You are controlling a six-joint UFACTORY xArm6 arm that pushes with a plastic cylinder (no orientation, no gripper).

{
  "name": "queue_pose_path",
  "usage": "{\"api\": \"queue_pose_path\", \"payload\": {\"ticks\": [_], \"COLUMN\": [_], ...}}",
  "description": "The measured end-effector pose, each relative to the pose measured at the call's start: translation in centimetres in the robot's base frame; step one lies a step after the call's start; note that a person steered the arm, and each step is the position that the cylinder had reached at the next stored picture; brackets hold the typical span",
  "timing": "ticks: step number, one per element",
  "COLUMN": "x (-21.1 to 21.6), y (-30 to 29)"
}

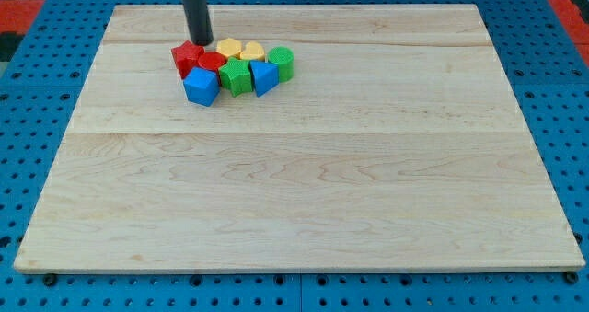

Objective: Move the red star diagonally to the right side

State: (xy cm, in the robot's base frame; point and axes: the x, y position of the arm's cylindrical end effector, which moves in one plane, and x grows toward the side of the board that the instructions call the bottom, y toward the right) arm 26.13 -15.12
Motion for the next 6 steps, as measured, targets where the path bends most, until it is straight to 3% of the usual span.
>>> {"api": "queue_pose_path", "payload": {"ticks": [1, 3, 4, 5, 6], "x": [-1.9, 5.1, 6.2, 6.4, 9.2], "y": [-4.7, -4.1, -1.3, -1.9, -4.0]}}
